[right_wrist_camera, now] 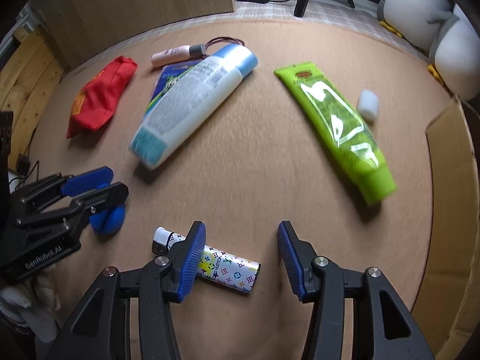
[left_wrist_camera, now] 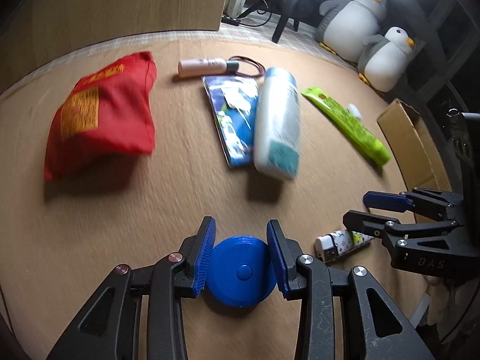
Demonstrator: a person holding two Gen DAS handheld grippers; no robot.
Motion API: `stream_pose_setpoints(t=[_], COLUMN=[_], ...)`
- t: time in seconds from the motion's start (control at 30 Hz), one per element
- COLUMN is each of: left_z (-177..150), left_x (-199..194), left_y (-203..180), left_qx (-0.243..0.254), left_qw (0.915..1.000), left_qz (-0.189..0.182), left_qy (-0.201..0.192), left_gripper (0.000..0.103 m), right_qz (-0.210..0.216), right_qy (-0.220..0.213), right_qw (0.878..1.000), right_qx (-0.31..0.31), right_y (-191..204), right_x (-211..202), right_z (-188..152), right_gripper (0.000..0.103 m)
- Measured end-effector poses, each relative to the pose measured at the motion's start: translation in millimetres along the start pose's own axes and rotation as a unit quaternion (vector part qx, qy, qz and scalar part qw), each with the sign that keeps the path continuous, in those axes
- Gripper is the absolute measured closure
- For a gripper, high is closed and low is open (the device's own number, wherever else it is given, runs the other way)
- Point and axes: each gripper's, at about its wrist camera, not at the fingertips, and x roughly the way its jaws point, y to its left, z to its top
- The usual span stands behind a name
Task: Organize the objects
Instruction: 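Grasp the blue tape measure with the left tool while the right tool grasps the lighter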
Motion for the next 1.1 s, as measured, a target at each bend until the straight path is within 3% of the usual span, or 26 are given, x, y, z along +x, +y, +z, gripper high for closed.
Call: stream_pose_setpoints(t=[0.17, 0.3, 0.47, 0.73, 0.93, 1.1], left_z=[-15, -24, -37, -46, -44, -42], left_x=[-8, -18, -30, -37, -25, -19], left_y=[-3, 5, 9, -3, -13, -14], left_qx=[-0.007, -0.03, -0.021, 0.004, 0.019, 0.025], left_qw=[1.0, 0.9995, 0.9997, 1.0, 0.9996, 0.9993], left_qz=[-0.003, -0.012, -0.011, 0.0, 0.019, 0.028], left_qy=[0.004, 0.004, 0.001, -0.005, 0.006, 0.01], left_gripper=[0.063, 0.047, 0.046, 0.039, 0.039, 0.039], right_qz=[0.03, 0.072, 0.093, 0.066, 0.041, 0.034], right_qy=[0.01, 0.02, 0.034, -0.013, 0.004, 0.024], right_qw=[0.999, 0.997, 0.995, 0.997, 0.992, 0.989], right_qx=[0.013, 0.026, -0.008, -0.041, -0.118, -0.144], right_y=[-4, -9, 2, 4, 26, 32], right_x=[-5, -13, -15, -32, -18, -7], right_z=[-19, -39, -51, -30, -20, -20], right_gripper=[0.056, 0.056, 0.056, 0.056, 0.056, 0.056])
